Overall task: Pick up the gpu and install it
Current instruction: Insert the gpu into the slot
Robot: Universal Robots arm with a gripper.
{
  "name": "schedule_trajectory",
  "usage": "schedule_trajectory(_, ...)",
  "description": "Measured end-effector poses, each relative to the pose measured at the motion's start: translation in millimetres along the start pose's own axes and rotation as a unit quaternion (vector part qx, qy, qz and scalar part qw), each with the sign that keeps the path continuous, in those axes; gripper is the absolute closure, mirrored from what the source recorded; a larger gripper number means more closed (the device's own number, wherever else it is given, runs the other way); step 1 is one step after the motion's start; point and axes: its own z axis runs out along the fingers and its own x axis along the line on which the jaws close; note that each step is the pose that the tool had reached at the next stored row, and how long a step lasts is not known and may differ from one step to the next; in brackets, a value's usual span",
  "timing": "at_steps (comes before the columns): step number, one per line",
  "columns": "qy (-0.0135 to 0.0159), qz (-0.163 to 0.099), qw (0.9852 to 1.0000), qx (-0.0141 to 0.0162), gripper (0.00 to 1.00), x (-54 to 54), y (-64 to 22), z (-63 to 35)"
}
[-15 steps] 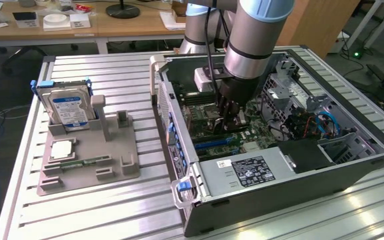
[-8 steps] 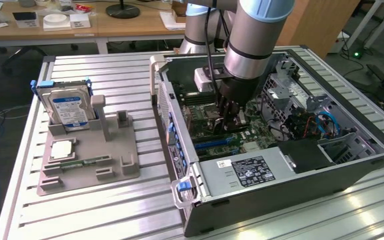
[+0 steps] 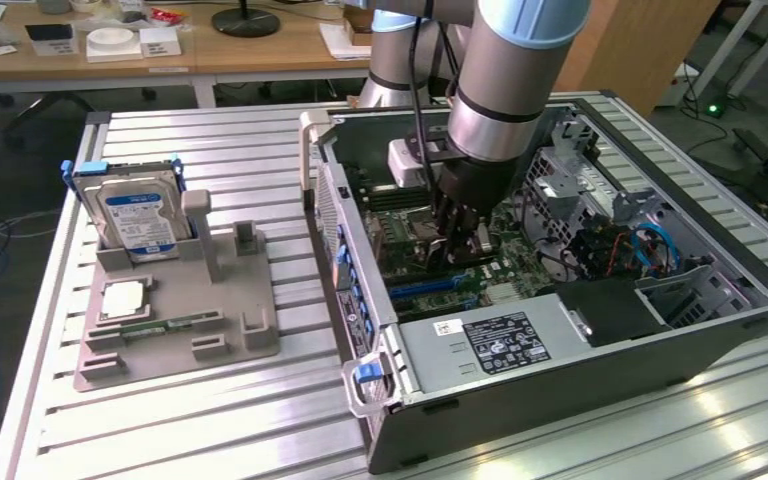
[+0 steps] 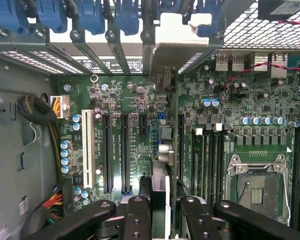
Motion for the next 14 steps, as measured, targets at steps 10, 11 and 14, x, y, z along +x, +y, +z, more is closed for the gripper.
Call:
schedule_trajectory(10, -0.0001, 0.000, 1.0000, 0.0000, 0.73, 1.1, 2.8, 7.6)
schedule_trajectory(11, 0.0000, 0.000, 1.0000, 0.0000, 0.73, 1.4, 2.9, 7.9)
schedule_trajectory(14, 0.0000, 0.000, 1.0000, -0.0001, 0.73, 2.5, 3.0, 9.6)
